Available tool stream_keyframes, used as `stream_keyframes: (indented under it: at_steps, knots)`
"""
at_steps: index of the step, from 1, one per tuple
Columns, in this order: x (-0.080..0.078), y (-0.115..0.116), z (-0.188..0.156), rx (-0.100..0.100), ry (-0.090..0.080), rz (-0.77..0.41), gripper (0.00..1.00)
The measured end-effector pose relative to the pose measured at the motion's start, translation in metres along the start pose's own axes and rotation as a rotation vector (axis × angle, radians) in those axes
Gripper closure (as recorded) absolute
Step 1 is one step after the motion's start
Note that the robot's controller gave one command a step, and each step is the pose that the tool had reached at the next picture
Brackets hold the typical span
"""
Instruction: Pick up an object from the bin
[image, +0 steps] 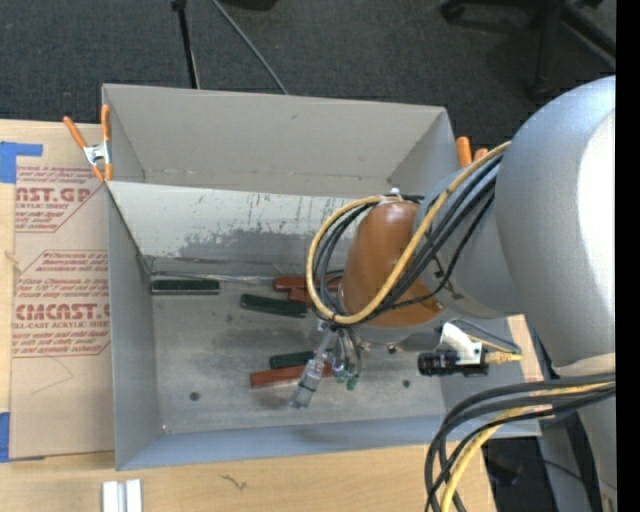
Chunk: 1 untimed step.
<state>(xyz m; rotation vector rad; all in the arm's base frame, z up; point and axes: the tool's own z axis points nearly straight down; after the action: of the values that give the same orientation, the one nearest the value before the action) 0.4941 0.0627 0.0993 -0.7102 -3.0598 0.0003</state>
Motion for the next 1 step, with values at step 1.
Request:
stream_keyframes:
  at_steps: [1]
  knots:
    - [0.006,-0.0038,0.0308,0.002,0.002,0.371,0.0]
